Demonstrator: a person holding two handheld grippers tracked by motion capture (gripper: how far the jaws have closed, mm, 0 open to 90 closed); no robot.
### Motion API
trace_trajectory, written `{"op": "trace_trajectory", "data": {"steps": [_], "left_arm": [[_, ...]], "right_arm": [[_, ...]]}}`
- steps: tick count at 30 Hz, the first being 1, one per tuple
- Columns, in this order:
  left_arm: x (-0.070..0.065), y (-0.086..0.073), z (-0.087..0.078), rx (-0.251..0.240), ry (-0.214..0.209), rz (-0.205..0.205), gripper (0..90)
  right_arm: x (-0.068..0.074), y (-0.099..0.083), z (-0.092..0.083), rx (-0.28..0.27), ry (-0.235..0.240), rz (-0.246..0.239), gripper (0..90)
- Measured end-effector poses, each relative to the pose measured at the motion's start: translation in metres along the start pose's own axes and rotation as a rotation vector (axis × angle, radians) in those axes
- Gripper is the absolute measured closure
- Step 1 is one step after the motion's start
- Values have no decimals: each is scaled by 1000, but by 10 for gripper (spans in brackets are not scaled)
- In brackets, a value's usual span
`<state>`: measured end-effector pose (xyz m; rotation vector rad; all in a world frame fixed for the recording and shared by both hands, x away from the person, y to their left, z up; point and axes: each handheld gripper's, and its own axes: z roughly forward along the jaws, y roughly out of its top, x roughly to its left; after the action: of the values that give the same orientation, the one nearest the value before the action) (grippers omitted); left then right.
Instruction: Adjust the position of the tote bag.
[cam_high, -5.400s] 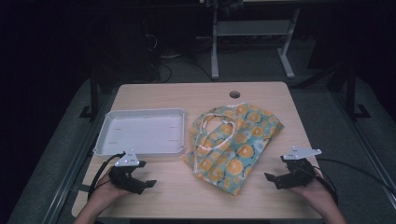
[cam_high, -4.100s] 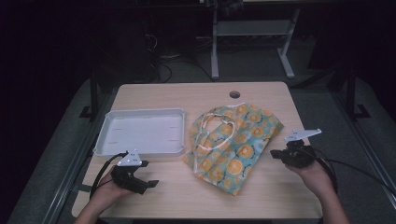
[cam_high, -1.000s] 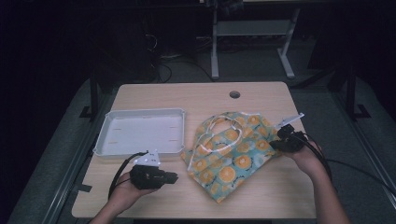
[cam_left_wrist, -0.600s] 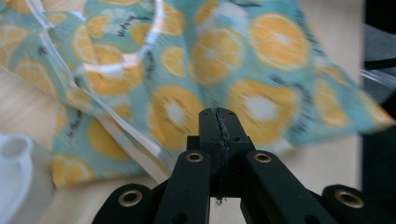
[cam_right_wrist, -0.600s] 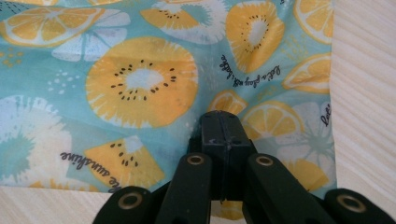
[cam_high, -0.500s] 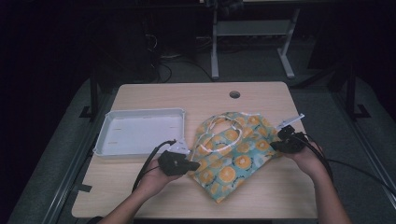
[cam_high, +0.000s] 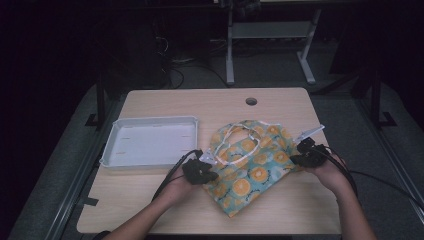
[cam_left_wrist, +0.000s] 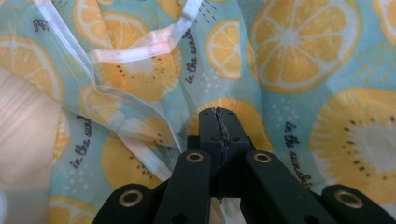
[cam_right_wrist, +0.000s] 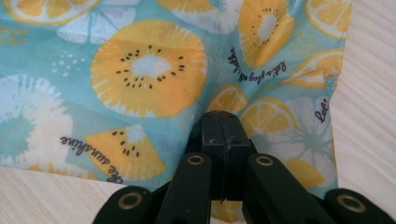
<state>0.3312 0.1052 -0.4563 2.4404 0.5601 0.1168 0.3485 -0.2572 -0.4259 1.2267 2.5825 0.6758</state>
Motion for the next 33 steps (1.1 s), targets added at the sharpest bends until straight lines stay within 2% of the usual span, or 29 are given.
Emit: {"op": "trace_trajectory", "data": {"steps": [6, 14, 18, 22, 23, 25, 26, 28, 29, 30, 31, 32, 33], "left_arm": [[4, 5, 2, 18, 6, 19, 900], [13, 11, 6, 15, 15, -9, 900], [19, 15, 8, 27, 16, 5, 900], [22, 17, 9, 19, 16, 1, 900], [22, 18, 8, 4, 10, -10, 900], [19, 27, -6, -36, -12, 1, 900], [19, 27, -6, -36, -12, 1, 900], [14, 32, -15, -72, -48, -2, 900], [8, 34, -19, -98, -66, -11, 900], [-2, 38, -25, -123, -99, 3, 900], [-2, 38, -25, -123, -99, 3, 900], [-7, 40, -27, -134, -123, 6, 900], [-20, 43, -30, -148, -162, 18, 900]], "right_arm": [[1, -4, -1, 2, 4, 0, 897], [7, -14, -2, 15, 17, 8, 897], [12, -19, -3, 26, 22, 4, 897], [16, -22, -4, 32, 27, 4, 897], [17, -24, -4, 34, 27, 7, 897], [18, -28, -7, 28, 26, 14, 897], [18, -28, -7, 28, 26, 14, 897], [18, -31, -9, 24, 28, 20, 897], [18, -32, -9, 24, 27, 22, 897], [18, -32, -9, 23, 26, 23, 897], [18, -32, -9, 23, 26, 23, 897], [18, -33, -9, 24, 25, 23, 897], [17, -32, -9, 26, 23, 25, 897]]}}
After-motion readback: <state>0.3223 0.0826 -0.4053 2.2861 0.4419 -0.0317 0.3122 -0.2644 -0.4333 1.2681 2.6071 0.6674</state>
